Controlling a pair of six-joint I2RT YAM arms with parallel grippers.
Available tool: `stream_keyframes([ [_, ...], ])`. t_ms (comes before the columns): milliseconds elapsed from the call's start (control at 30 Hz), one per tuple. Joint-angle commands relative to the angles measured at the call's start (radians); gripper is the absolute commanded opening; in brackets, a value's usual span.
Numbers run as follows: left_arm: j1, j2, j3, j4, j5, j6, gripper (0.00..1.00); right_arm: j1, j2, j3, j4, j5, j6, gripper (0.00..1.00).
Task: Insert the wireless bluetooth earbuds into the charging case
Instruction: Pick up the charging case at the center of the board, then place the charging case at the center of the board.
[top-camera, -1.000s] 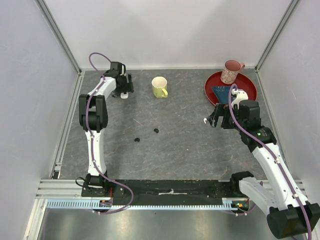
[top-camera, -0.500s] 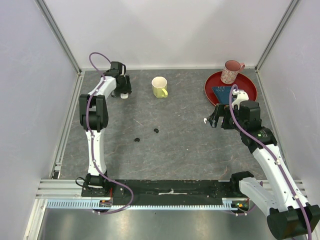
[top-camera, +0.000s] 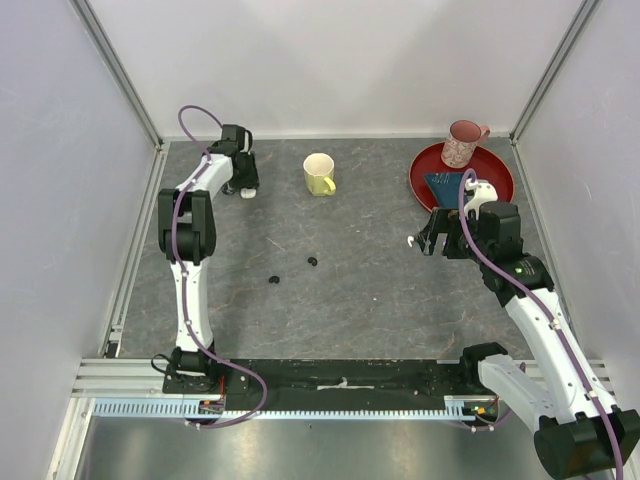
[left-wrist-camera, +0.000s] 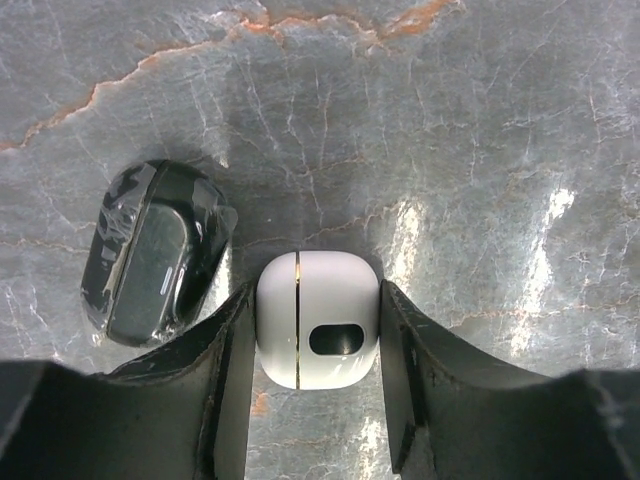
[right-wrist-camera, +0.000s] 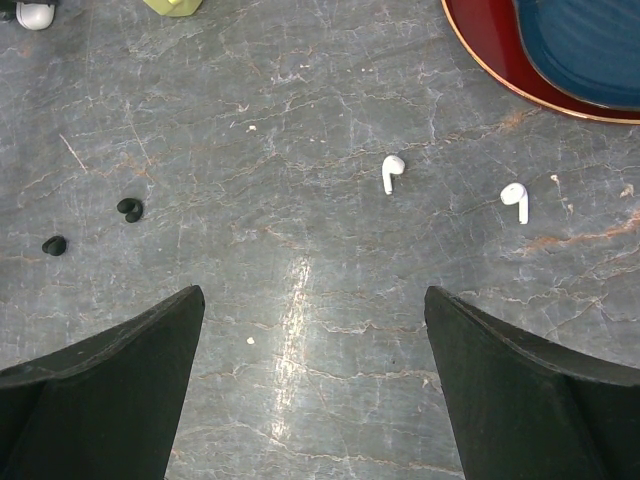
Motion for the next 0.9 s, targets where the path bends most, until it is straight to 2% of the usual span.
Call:
stream_keyframes([
  [0,-0.018,-0.076,-0.086,0.019,0.012,0.019,0.08,-0.002,-0.013,-0.004,0.024,0.014,0.01,0.98],
  [367,-0.132,-0.433,-0.448,0.163,0.055,0.101,0.02,0.0,-0.001,0.024,-0.018,0.034,0.033,0.98],
  [500,-0.208,-0.617,-0.594,0.217,0.139,0.127,0.02,0.0,0.025,0.028,-0.064,0.033,0.078,0.98],
  [633,-0.345,-0.722,-0.71,0.237,0.209,0.155,0.02,0.0,0.034,0.018,-0.074,0.016,0.133,0.98],
  [867,-0.563,-0.806,-0.865,0.295,0.347,0.138,0.02,0.0,0.002,-0.019,-0.074,0.031,0.207,0.98],
])
